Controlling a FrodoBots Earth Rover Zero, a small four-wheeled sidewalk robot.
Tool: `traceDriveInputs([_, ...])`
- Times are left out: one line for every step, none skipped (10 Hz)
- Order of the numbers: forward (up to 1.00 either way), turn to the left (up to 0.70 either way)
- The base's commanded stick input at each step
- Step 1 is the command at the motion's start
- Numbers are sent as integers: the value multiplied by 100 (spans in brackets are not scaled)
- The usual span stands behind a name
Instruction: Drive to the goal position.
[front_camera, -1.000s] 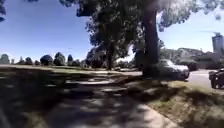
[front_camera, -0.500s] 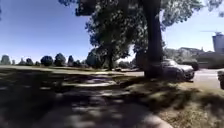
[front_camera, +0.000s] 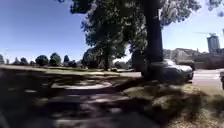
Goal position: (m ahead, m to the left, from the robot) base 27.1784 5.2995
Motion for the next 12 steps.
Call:
traceDriveInputs([70,35])
traceDriveInputs([70,35])
traceDriveInputs([70,35])
traceDriveInputs([70,31])
traceDriveInputs([70,1])
traceDriveInputs([70,0])
traceDriveInputs([70,11])
traceDriveInputs([70,32])
traceDriveInputs([70,35])
traceDriveInputs([70,35])
traceDriveInputs([70,35])
traceDriveInputs([70,33])
